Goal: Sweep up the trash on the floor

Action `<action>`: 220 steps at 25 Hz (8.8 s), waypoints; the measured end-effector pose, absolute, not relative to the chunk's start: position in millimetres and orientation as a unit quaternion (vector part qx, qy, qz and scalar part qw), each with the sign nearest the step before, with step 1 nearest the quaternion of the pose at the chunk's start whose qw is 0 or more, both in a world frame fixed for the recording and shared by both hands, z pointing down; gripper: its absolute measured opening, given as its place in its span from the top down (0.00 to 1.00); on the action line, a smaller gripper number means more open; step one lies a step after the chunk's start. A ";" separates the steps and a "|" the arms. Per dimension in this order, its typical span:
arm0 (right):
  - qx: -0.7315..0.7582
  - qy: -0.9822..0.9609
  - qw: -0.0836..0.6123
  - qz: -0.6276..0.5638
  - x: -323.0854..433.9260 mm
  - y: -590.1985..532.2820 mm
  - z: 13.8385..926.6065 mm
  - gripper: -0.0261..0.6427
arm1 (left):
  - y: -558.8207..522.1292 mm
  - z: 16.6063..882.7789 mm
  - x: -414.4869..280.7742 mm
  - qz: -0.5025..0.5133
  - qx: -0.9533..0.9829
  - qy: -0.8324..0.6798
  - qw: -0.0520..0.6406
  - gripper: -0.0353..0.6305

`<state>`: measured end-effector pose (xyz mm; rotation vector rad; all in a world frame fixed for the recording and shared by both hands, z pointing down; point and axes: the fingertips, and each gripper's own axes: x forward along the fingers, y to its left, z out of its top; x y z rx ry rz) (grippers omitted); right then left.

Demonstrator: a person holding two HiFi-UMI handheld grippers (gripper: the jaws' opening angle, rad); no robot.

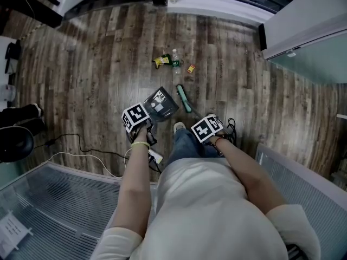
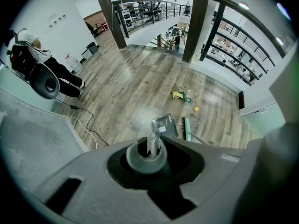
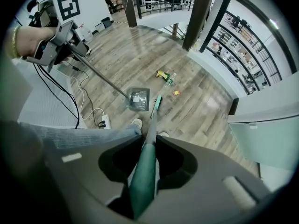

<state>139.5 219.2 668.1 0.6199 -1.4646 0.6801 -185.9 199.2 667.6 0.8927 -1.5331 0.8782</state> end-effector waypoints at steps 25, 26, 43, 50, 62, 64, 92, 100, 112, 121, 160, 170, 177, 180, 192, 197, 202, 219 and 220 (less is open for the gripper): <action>0.201 -0.673 0.659 0.268 88.4 235.8 653.1 0.81 | 190.5 668.4 -199.8 0.370 0.374 -0.640 0.560 0.80; 0.197 -0.676 0.657 0.269 86.4 237.6 651.5 0.81 | 191.0 668.3 -200.5 0.370 0.374 -0.640 0.560 0.80; 0.160 -0.699 0.639 0.277 86.7 240.8 628.8 0.81 | 193.7 667.3 -198.9 0.370 0.376 -0.640 0.560 0.80; 0.167 -0.698 0.634 0.287 112.7 208.0 626.8 0.81 | 190.1 668.6 -195.5 0.368 0.373 -0.639 0.562 0.80; 0.206 -0.693 0.602 0.339 173.7 136.8 605.7 0.81 | 180.5 665.2 -192.3 0.348 0.374 -0.639 0.574 0.80; 0.217 -0.691 0.595 0.347 182.8 122.1 602.4 0.81 | 177.4 665.8 -191.5 0.343 0.373 -0.640 0.578 0.80; 0.300 -0.657 0.642 0.258 279.6 -85.5 630.9 0.81 | 131.1 670.3 -143.9 0.304 0.323 -0.666 0.600 0.81; 0.244 -0.646 0.707 0.153 277.8 -80.8 654.9 0.81 | 125.0 667.5 -139.6 0.301 0.330 -0.665 0.598 0.81; 0.189 -0.646 0.732 0.104 255.6 -37.8 673.2 0.81 | 127.7 671.2 -143.3 0.306 0.324 -0.664 0.600 0.81; 0.184 -0.645 0.734 0.109 239.1 -9.7 671.7 0.81 | 128.6 667.8 -144.7 0.302 0.333 -0.662 0.600 0.81; -0.007 -0.681 0.732 -0.016 168.0 74.6 658.4 0.81 | 124.8 665.5 -142.3 0.306 0.331 -0.662 0.599 0.80; -0.019 -0.682 0.731 -0.024 159.6 82.1 655.5 0.81 | 126.5 666.9 -142.7 0.306 0.332 -0.661 0.599 0.80; -0.016 -0.687 0.727 -0.010 153.4 87.1 651.0 0.81 | 127.2 665.8 -142.5 0.306 0.332 -0.661 0.599 0.80; -0.017 -0.689 0.725 -0.005 152.3 86.5 649.4 0.81 | 124.5 665.6 -141.6 0.306 0.332 -0.661 0.599 0.80; -0.047 -0.714 0.698 0.030 137.7 107.0 640.2 0.81 | 128.0 667.1 -141.5 0.305 0.333 -0.662 0.598 0.80; -0.047 -0.721 0.691 0.031 130.9 106.7 631.3 0.81 | 129.5 666.4 -143.4 0.305 0.334 -0.663 0.597 0.80; -0.030 -0.723 0.687 0.064 135.3 94.6 625.2 0.81 | 126.4 666.4 -142.6 0.305 0.333 -0.663 0.598 0.80; 0.087 -0.726 0.653 0.198 183.7 11.8 593.1 0.81 | 126.5 666.2 -144.1 0.301 0.332 -0.665 0.598 0.80; 0.097 -0.724 0.651 0.206 186.4 3.5 591.3 0.81 | 125.9 666.0 -143.7 0.301 0.332 -0.665 0.597 0.80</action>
